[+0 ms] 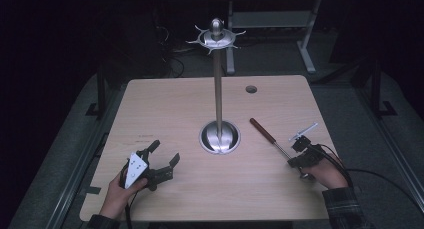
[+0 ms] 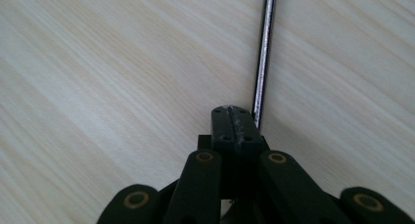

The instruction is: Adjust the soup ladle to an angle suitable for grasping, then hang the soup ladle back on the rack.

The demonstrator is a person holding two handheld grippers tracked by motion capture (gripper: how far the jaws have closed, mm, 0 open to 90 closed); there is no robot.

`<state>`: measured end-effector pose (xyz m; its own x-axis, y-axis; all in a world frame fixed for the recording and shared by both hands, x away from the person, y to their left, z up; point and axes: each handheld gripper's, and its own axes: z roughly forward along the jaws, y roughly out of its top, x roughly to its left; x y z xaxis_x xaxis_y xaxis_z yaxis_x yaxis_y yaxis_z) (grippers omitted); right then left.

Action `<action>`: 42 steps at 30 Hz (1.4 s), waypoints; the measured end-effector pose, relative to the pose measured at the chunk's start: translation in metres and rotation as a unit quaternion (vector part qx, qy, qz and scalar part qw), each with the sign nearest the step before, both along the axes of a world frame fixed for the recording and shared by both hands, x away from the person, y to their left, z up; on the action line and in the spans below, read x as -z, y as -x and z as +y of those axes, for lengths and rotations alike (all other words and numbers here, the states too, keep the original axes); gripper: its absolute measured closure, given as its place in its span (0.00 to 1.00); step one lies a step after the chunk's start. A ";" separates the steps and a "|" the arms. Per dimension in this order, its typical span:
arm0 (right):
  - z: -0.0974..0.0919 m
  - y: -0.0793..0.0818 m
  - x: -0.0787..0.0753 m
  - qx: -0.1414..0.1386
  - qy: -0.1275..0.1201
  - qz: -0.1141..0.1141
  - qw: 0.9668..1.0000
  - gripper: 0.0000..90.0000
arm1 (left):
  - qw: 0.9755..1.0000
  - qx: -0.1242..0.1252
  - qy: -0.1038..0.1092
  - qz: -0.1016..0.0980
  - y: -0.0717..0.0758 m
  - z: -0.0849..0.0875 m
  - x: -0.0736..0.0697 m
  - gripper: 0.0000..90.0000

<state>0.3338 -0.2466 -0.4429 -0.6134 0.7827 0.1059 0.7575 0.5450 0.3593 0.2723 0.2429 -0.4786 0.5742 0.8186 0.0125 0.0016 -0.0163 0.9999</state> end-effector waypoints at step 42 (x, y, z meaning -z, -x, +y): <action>0.024 -0.051 -0.042 0.010 -0.056 -0.042 0.998 0.82 | 1.000 0.000 0.003 -0.001 0.000 0.000 0.000 0.15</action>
